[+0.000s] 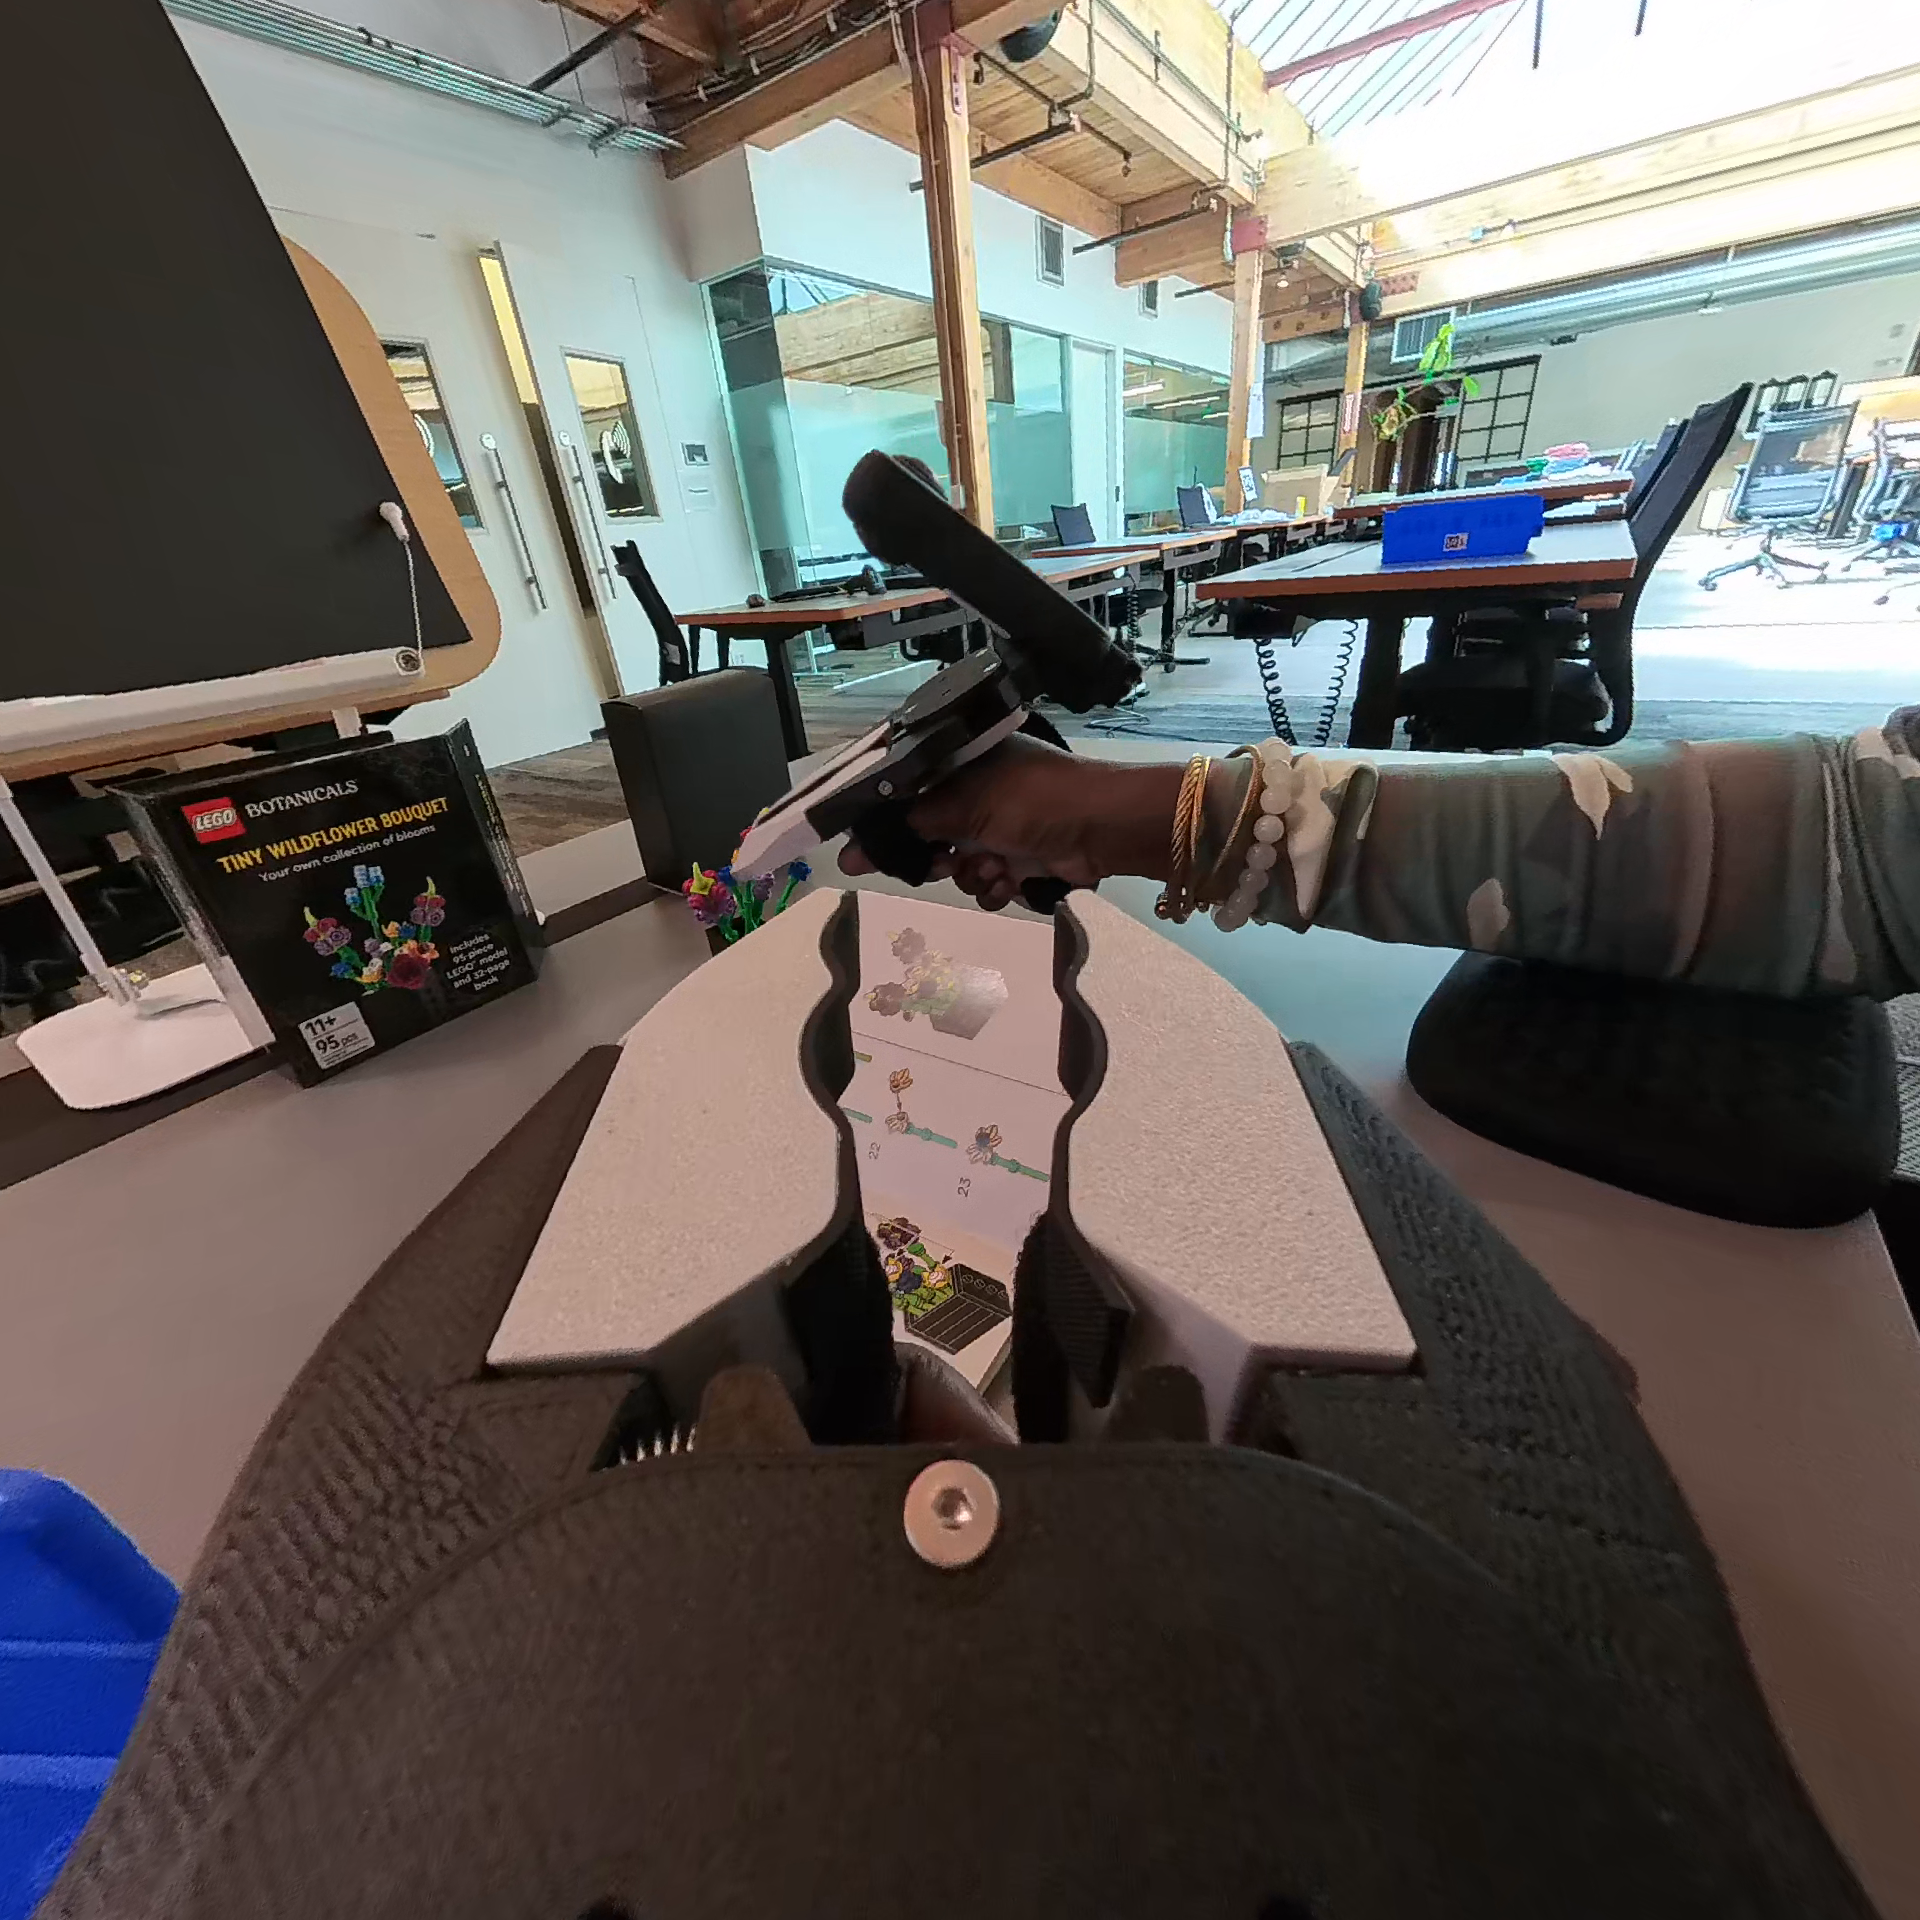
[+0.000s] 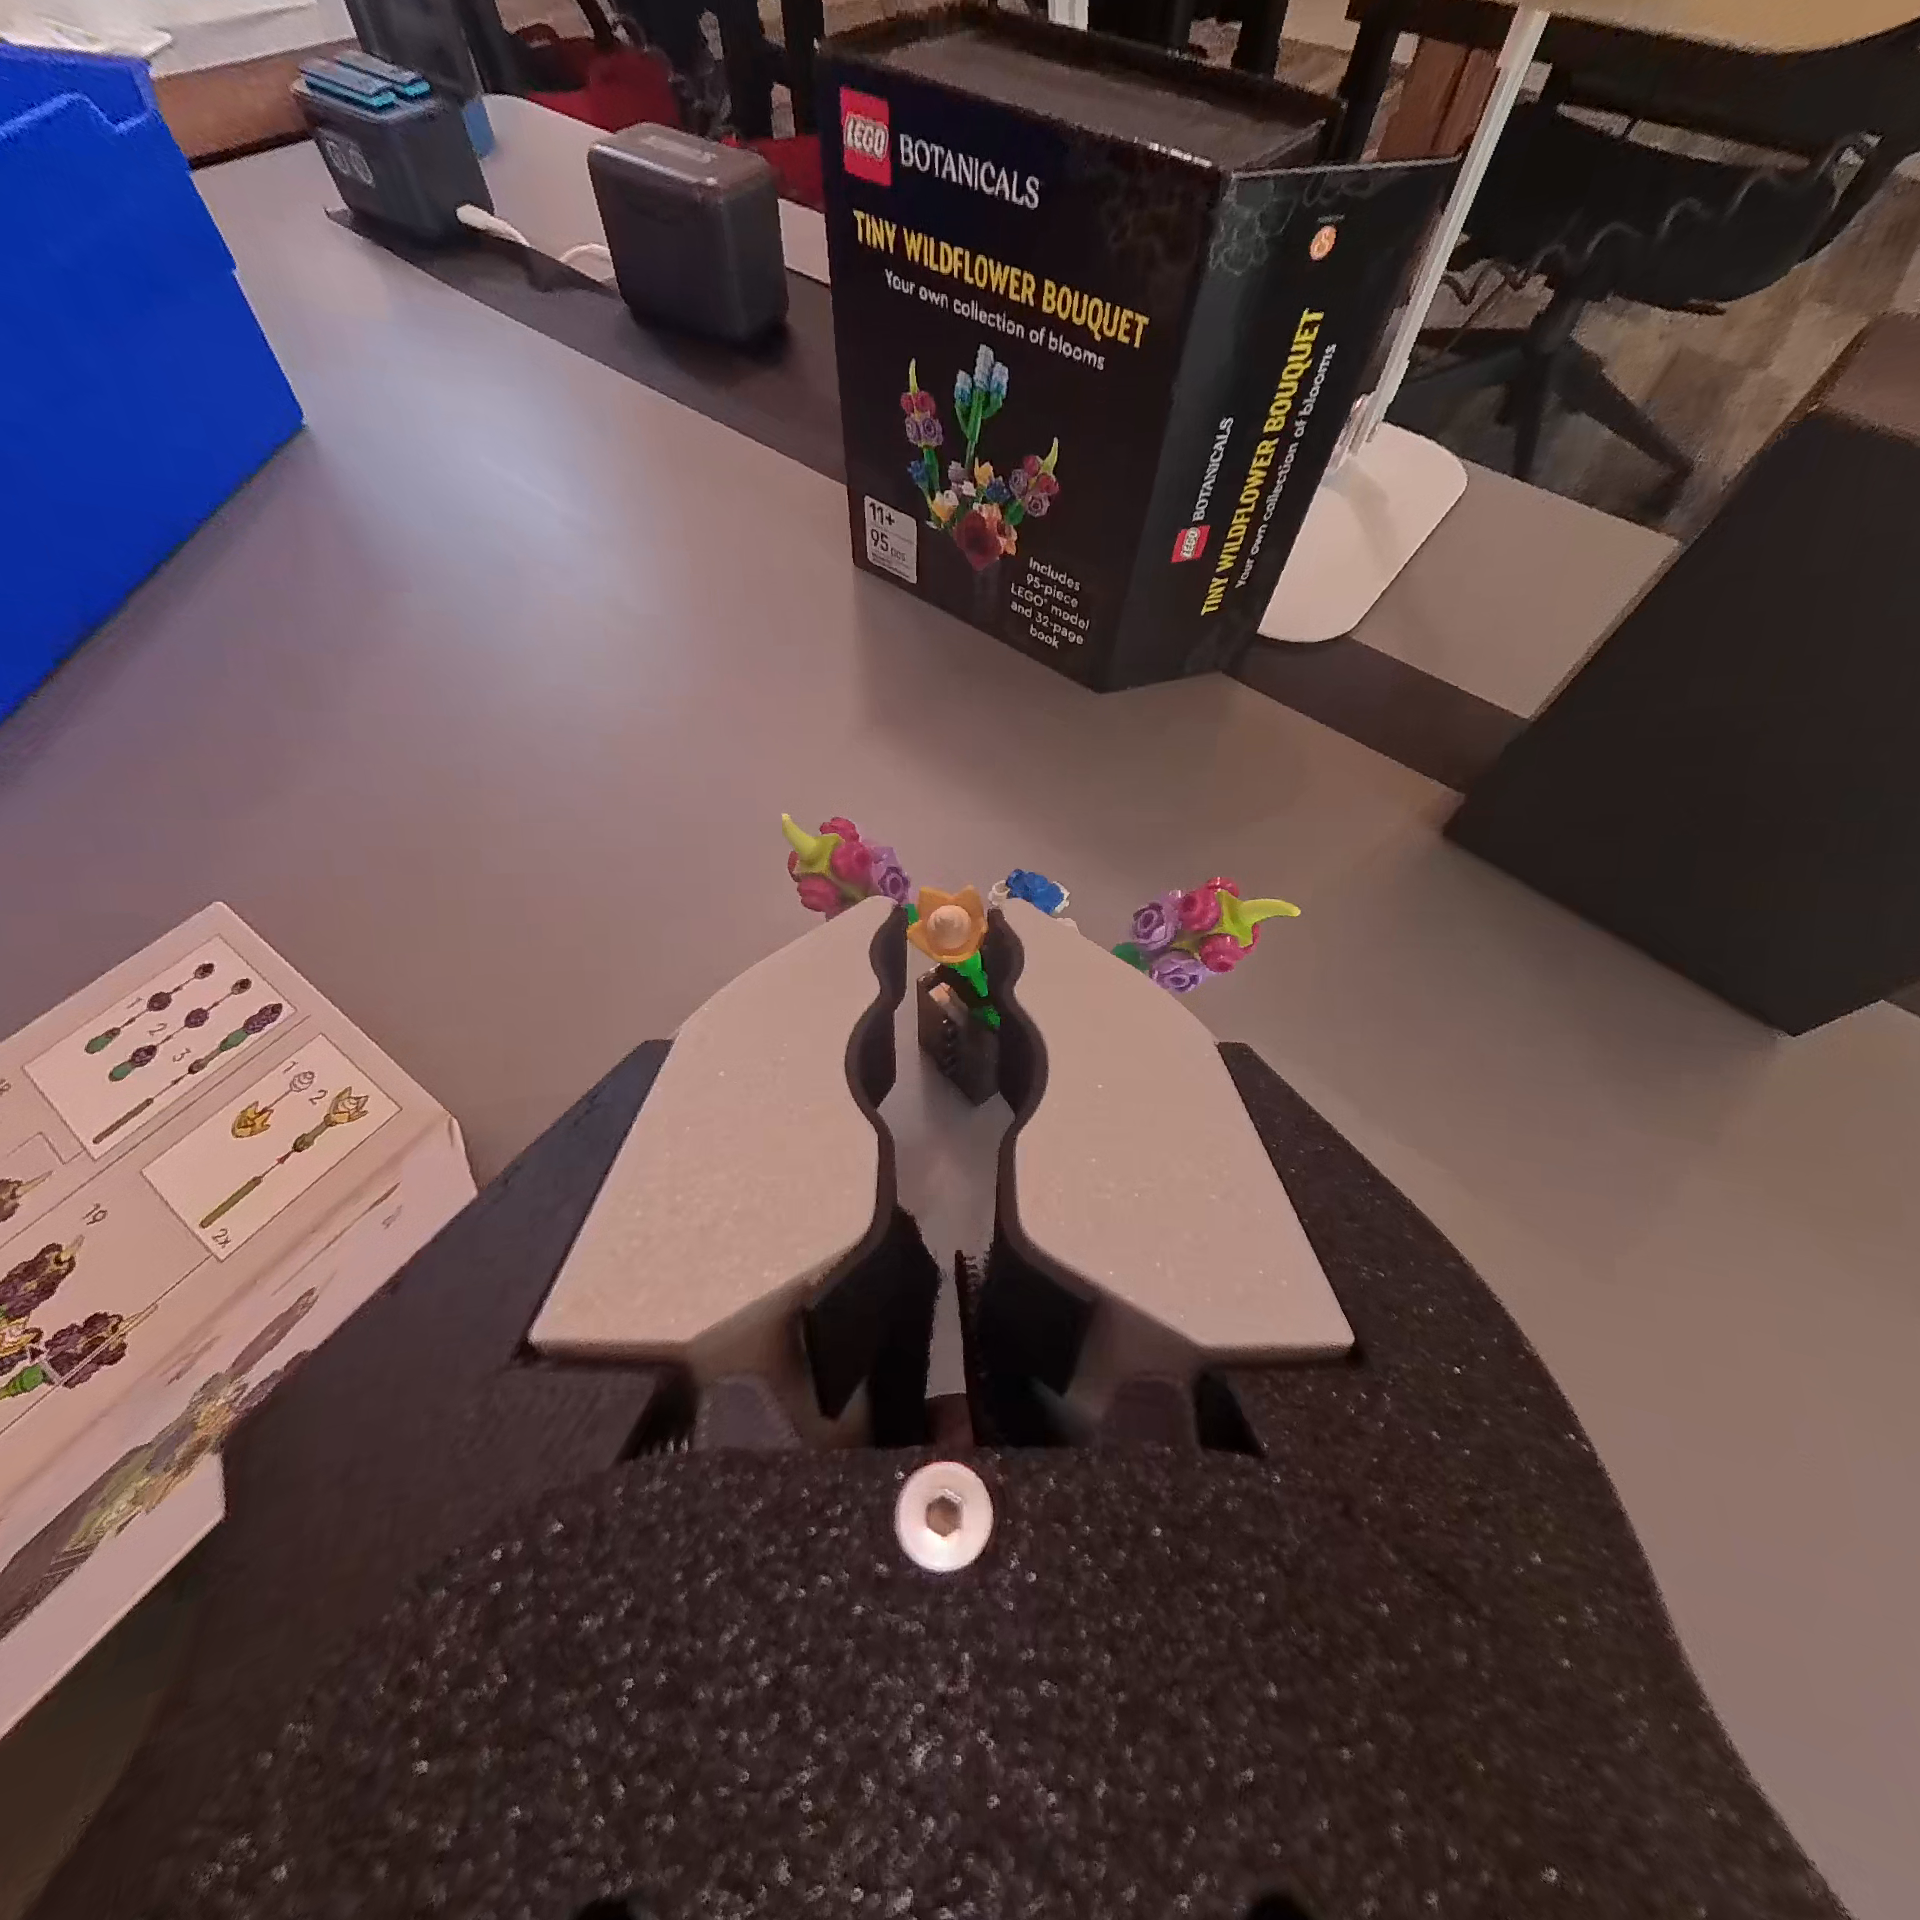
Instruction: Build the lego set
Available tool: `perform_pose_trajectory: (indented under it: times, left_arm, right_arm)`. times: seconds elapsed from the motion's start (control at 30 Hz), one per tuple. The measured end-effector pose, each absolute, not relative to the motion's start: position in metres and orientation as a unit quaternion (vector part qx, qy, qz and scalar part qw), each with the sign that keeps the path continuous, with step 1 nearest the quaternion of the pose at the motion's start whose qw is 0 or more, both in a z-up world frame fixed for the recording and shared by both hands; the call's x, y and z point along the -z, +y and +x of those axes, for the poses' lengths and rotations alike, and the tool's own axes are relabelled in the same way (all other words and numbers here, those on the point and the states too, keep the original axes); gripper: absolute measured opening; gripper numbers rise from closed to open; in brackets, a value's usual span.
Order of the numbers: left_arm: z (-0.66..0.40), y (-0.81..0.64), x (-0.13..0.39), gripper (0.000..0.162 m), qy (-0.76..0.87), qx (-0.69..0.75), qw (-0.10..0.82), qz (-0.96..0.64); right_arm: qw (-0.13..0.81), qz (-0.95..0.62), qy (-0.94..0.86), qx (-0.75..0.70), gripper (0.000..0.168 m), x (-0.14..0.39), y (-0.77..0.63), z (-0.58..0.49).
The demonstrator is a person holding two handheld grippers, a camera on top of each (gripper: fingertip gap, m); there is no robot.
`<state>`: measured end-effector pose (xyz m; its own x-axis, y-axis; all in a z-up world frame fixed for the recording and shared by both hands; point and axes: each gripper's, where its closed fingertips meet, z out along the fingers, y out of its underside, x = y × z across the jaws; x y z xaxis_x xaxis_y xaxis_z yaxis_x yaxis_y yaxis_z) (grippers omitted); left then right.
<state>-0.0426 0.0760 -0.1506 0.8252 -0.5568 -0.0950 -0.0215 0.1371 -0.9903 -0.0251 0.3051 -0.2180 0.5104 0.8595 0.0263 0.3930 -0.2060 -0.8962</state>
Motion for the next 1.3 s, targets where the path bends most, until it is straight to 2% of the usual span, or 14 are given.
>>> perform_pose_trajectory:
  times: [0.6,0.9,1.3]
  left_arm:
    - [-0.048,0.075,0.154,0.035,0.229,0.186,0.718,-0.631]
    - [-0.049,0.075,0.155,0.036,0.23,0.185,0.717,-0.632]
    - [-0.05,0.076,0.158,0.034,0.231,0.18,0.713,-0.637]
  right_arm:
    - [0.418,-0.771,-0.42,-0.231,0.015,0.233,0.308,-0.025]
    - [0.452,-0.753,-0.422,-0.226,0.016,0.214,0.308,-0.021]
    - [0.46,-0.74,-0.446,-0.208,0.005,0.213,0.305,-0.001]
